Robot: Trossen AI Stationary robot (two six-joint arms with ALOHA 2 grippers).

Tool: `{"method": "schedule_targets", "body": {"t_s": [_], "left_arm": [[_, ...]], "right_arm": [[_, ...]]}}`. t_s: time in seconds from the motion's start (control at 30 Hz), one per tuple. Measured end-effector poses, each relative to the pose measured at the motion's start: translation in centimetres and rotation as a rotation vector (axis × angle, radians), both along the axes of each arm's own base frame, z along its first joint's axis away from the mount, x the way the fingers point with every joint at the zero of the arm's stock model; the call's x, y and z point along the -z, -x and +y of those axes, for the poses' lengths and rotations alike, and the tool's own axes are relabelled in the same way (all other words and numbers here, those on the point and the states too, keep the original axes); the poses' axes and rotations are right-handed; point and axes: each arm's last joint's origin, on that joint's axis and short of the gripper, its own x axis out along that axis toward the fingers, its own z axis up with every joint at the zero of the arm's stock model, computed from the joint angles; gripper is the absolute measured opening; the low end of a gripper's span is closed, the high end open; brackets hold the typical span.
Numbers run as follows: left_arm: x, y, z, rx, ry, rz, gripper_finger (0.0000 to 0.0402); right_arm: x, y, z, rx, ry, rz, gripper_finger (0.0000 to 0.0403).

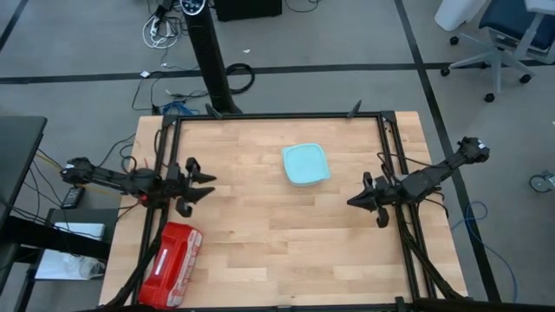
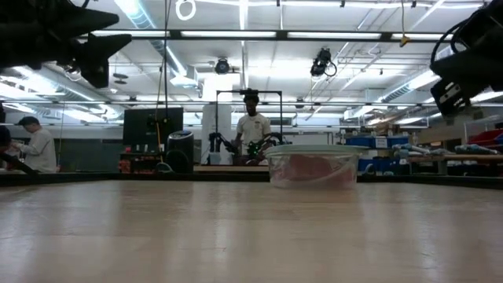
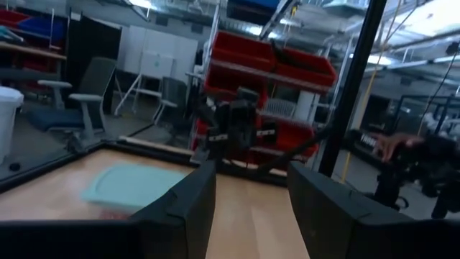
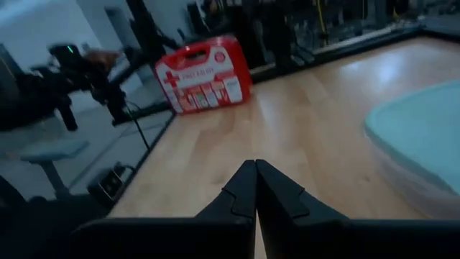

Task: Roll bandage
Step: Return to Home Position

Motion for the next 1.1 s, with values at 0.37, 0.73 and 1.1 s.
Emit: {"method": "schedule_targets", "body": {"t_s": [0.37, 0.73, 1.1], "left_arm": [[-0.8, 0.9, 0.2, 0.0, 0.026, -0.104, 0.0177], [-1.4, 1.6, 1.0, -0.066, 0.04, -0.183, 0.0177], [-1.4, 1.5, 1.3, -0.097, 0.036, -0.178, 0.0177]], "right_arm": [[-1.4, 0.6, -1.6, 0.123, -0.079, -0.161, 0.0006], [-1.4, 0.2, -3.8, 0.353, -0.059, -0.172, 0.0006], [-1.4, 0.3, -5.4, 0.514, -0.046, -0.18, 0.0008]]}}
